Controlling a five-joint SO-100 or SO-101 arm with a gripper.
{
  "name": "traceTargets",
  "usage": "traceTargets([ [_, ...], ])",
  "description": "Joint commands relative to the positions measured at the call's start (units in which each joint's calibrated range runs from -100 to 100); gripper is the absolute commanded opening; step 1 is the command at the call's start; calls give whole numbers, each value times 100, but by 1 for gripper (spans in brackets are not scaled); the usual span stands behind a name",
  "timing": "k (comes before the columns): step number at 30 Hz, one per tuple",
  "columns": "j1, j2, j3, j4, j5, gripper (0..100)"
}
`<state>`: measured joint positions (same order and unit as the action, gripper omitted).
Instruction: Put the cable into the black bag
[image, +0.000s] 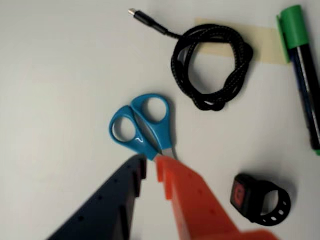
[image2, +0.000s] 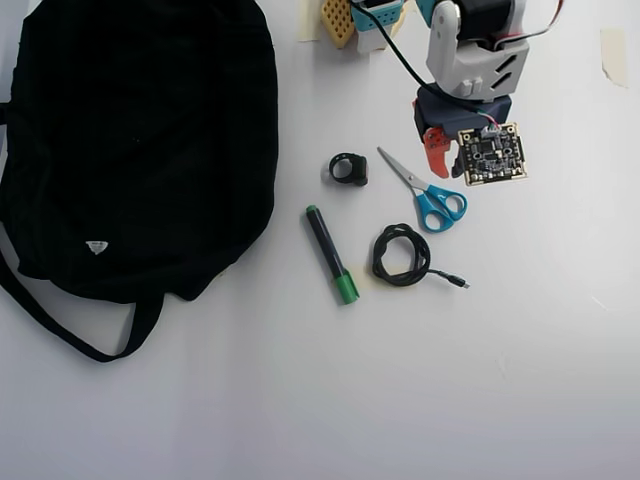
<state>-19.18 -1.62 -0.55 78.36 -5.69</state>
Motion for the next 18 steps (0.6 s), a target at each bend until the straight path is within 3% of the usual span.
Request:
traceTargets([
  [1,18,178,-232,-136,-39,3],
  [18,182,1631,-1481,-299,-107,3],
])
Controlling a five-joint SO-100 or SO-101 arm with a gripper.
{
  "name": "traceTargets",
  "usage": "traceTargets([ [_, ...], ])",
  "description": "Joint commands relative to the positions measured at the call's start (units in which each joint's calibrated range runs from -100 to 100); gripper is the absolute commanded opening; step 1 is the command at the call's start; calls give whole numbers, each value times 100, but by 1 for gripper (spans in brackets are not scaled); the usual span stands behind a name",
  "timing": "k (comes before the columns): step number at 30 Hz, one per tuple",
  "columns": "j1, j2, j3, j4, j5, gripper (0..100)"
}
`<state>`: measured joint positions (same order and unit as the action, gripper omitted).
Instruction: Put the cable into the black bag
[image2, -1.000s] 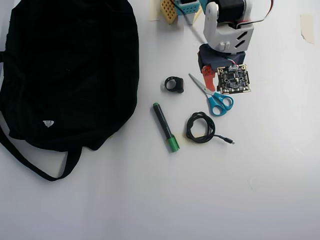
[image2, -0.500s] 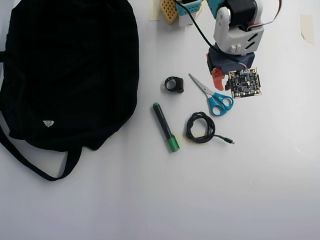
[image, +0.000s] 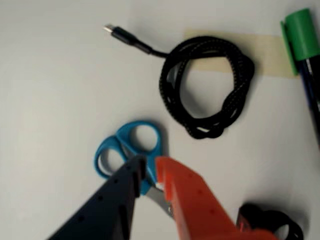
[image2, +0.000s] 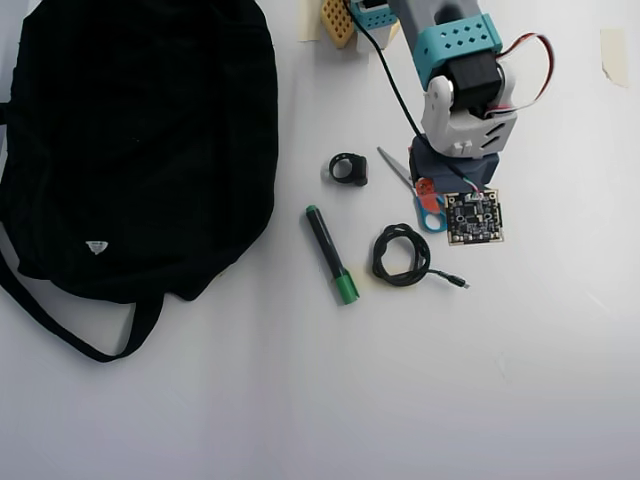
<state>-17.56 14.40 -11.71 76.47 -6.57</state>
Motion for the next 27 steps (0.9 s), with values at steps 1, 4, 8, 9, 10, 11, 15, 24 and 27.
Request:
traceTargets([
  [1,28,87,-410,-102,-20,3],
  [4,96,244,-473,-102,-25,3],
  [8,96,427,-662,-102,-93,3],
  [9,96,477,-697,-102,-119,3],
  [10,96,526,-724,-102,-124,3],
  [11,103,568,-724,-102,-130,3],
  [15,111,676,-724,-102,-145,3],
  [24,163,933,-733,-102,-119,3],
  [27,230,1041,-832,-102,-119,3],
])
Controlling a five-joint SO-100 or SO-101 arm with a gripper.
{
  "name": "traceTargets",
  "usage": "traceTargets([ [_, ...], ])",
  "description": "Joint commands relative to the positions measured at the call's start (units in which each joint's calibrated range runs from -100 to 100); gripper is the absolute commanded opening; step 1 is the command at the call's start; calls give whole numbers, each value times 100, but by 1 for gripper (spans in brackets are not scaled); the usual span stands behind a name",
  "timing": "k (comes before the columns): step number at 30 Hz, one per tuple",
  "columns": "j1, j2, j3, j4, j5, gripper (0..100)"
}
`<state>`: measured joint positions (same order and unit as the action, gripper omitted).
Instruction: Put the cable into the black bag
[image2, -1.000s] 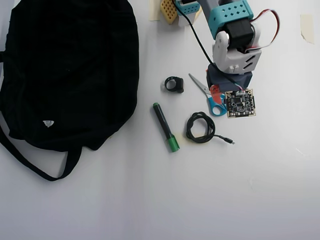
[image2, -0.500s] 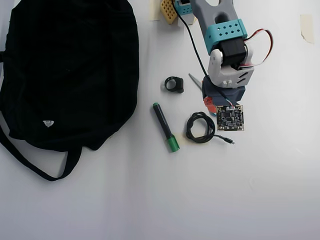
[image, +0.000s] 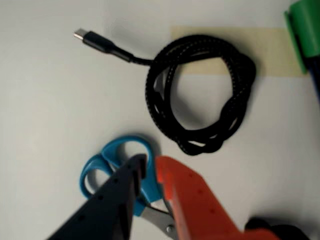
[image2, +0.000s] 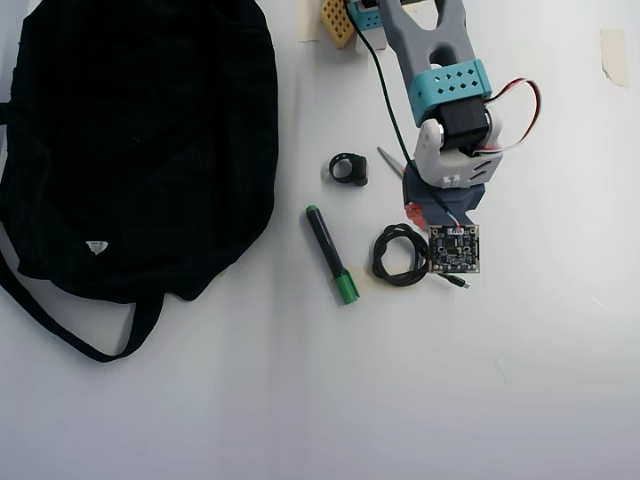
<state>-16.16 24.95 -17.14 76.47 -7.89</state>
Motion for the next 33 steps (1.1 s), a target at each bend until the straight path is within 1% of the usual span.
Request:
traceTargets([
  [1,98,20,-317,-102,13,3],
  [4,128,86,-344,-102,-3,4],
  [7,128,128,-344,-102,-8,10],
  [11,113,202,-344,-102,-8,13],
  [18,23,227,-344,-102,-14,13],
  [22,-36,227,-344,-102,-19,18],
  [33,-134,335,-389,-102,-3,20],
])
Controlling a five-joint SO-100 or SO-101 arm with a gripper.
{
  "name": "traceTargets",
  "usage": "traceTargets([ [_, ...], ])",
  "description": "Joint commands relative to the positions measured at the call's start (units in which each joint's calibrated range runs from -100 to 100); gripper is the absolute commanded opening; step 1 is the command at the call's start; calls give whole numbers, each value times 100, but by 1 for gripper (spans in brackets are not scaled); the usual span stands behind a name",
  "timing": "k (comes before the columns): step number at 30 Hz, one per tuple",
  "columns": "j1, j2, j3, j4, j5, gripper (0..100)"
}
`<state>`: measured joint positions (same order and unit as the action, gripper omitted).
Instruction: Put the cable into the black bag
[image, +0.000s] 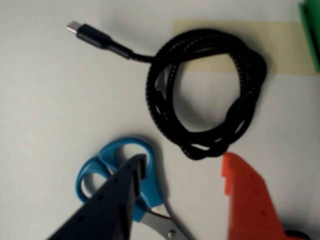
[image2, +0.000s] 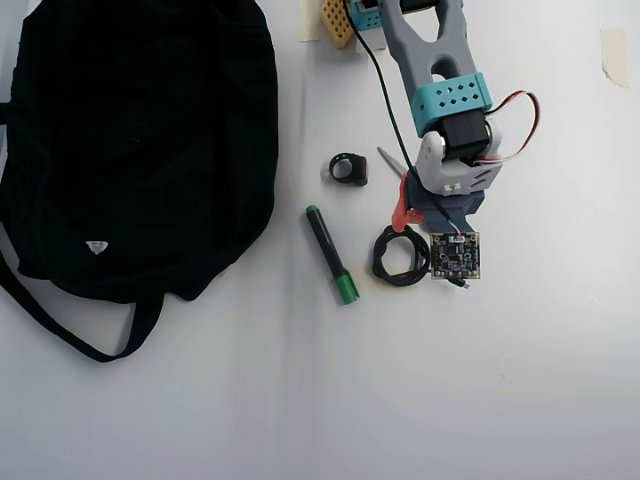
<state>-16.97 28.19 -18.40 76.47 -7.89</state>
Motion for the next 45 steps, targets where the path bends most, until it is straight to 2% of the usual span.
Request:
traceTargets([
  [1,-53,94,-335,-102,7,21],
  [10,-8,858,-1260,-24,55,24],
  [24,-75,883,-1323,62,107,25],
  [45,-255,899,-1314,251,76,30],
])
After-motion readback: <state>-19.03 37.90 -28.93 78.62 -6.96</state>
